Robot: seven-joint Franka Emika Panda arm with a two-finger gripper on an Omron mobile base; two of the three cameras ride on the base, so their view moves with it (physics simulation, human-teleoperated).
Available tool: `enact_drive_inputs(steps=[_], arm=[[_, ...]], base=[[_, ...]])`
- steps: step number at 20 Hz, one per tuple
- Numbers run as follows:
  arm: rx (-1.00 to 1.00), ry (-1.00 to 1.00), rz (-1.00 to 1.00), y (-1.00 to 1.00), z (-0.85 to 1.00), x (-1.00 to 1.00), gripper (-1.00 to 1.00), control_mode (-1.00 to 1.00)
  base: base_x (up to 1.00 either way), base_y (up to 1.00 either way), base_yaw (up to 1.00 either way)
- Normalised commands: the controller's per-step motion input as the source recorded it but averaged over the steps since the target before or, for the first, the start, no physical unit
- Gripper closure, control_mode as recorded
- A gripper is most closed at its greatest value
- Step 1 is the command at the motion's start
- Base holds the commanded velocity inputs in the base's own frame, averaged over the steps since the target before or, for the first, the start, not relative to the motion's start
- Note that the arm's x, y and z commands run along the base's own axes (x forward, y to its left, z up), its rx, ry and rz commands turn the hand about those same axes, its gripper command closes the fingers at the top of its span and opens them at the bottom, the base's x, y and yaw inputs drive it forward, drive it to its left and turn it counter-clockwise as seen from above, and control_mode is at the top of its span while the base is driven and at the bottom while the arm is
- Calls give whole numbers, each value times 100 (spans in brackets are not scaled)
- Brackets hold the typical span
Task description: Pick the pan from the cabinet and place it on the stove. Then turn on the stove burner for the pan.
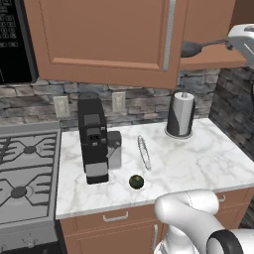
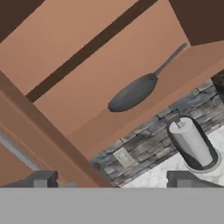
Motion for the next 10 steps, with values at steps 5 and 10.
enact_drive_inputs(steps=[5, 10], arm=[[23, 6, 0, -40, -24, 13, -100, -100], [16, 8, 0, -2, -11, 35, -100, -100]], base=[[0, 0, 0], [0, 0, 0]])
